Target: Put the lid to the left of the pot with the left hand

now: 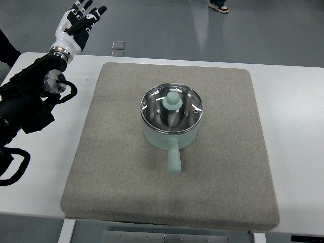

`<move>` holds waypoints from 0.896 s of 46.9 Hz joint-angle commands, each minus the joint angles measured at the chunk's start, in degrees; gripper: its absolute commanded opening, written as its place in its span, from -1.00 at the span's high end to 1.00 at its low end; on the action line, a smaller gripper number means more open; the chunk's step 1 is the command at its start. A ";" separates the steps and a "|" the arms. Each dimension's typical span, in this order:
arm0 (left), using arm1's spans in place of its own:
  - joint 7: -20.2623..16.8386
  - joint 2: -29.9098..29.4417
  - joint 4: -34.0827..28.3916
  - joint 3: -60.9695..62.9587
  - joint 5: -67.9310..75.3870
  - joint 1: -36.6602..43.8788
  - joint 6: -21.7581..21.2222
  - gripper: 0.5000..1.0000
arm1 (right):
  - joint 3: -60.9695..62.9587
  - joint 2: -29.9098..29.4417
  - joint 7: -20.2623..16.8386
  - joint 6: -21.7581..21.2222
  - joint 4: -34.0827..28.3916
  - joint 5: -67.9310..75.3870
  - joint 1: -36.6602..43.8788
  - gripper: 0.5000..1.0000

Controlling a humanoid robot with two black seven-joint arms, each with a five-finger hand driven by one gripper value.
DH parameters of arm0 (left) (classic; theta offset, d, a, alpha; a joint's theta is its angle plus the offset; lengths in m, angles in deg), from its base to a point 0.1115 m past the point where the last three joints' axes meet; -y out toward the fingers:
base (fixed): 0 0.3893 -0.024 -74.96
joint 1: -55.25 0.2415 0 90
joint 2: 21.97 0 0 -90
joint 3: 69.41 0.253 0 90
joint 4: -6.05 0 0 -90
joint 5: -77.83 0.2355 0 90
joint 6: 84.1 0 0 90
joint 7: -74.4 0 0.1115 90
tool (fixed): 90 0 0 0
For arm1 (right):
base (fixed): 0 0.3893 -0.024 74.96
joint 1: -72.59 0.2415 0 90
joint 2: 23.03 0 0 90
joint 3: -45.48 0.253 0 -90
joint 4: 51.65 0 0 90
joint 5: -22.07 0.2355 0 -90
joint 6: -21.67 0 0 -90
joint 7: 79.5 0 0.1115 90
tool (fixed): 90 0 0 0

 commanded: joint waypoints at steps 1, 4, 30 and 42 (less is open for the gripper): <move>0.04 0.00 0.29 0.12 0.14 -0.16 -0.03 -0.97 | 0.00 0.00 0.02 0.00 0.00 0.00 0.00 -0.69; 0.04 -0.08 1.52 0.30 0.31 -0.25 -0.12 -0.97 | 0.00 0.00 0.02 0.00 0.00 0.00 0.00 -0.69; 0.83 -1.14 10.75 8.29 17.26 -5.08 -0.38 -0.96 | 0.00 0.00 0.01 0.00 0.00 0.00 0.00 -0.69; 0.83 -4.12 17.69 9.18 37.38 -5.96 -0.30 -0.97 | 0.00 0.00 0.02 0.00 0.00 0.00 0.00 -0.69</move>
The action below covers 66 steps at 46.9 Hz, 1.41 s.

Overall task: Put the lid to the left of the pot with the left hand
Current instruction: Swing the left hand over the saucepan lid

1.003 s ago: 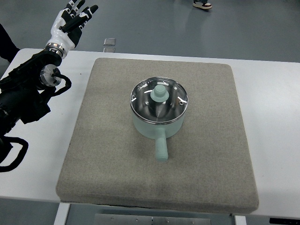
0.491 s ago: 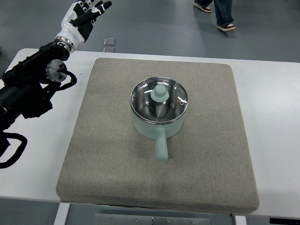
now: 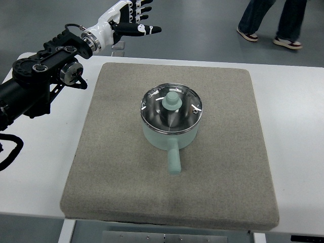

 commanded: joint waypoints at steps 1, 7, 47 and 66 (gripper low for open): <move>-0.01 -1.12 2.75 0.02 7.01 -0.17 0.09 -0.97 | 0.00 0.00 0.02 0.00 0.00 0.00 0.00 -0.69; -0.01 -2.97 7.67 1.42 16.16 -0.43 0.26 -0.96 | 0.00 0.00 0.02 0.00 0.00 0.00 0.00 -0.69; -9.23 -13.52 25.87 16.80 50.44 -15.90 7.11 -0.96 | 0.00 0.00 0.02 0.00 0.00 0.00 0.00 -0.69; -13.30 -13.43 30.18 19.97 58.09 -22.58 15.38 -0.96 | 0.00 0.00 0.02 0.00 0.00 0.00 0.00 -0.69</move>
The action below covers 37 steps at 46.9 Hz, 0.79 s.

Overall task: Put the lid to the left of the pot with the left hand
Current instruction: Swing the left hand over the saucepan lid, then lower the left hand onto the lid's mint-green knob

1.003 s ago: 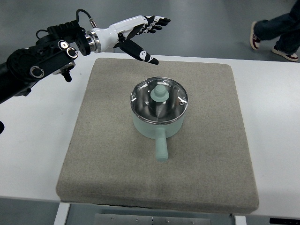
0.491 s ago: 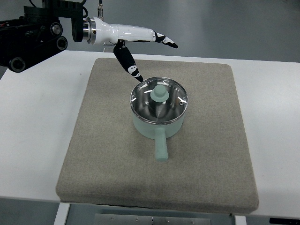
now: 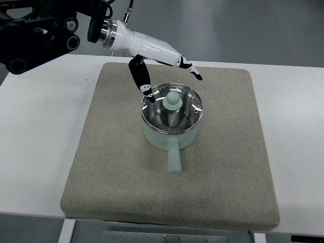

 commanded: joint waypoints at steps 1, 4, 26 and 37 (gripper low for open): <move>-0.02 0.19 0.14 0.69 3.59 -0.71 0.37 -0.96 | 0.00 0.00 0.02 0.00 0.00 0.00 0.01 -0.69; -0.02 0.28 0.05 0.78 5.44 -0.97 0.37 -0.96 | 0.00 0.00 0.02 0.00 0.00 0.00 0.01 -0.69; -0.02 2.21 0.05 0.78 13.70 -1.94 0.11 -0.96 | 0.00 0.00 0.02 0.00 0.00 0.00 0.01 -0.69; -0.02 3.09 -0.04 0.78 13.70 -1.50 0.11 -0.97 | 0.00 0.00 -0.06 0.00 0.00 0.00 0.01 -0.69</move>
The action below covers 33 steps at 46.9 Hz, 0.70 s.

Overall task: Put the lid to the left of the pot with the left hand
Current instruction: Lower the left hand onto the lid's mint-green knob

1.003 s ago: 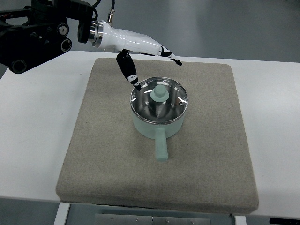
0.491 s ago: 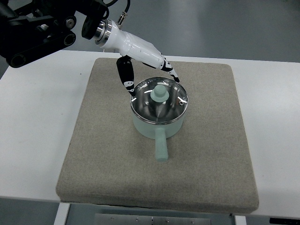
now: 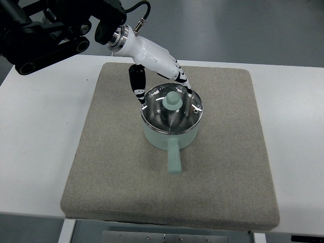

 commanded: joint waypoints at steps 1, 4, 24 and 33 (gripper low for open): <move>0.01 0.12 -0.19 0.07 0.04 0.12 0.00 -0.96 | 0.00 0.00 0.01 0.00 0.00 0.00 0.00 -0.69; 0.01 0.29 -0.45 -0.01 0.04 0.12 -0.17 -0.97 | 0.00 0.00 0.01 0.00 0.00 0.00 0.00 -0.69; 0.01 2.05 -2.29 -0.10 -0.31 1.17 -0.53 -0.96 | 0.00 0.00 0.01 0.00 0.00 0.00 0.00 -0.69; 0.01 3.55 -4.50 -0.54 -0.66 2.14 -1.23 -0.93 | 0.00 0.00 0.01 0.00 0.00 0.00 0.00 -0.69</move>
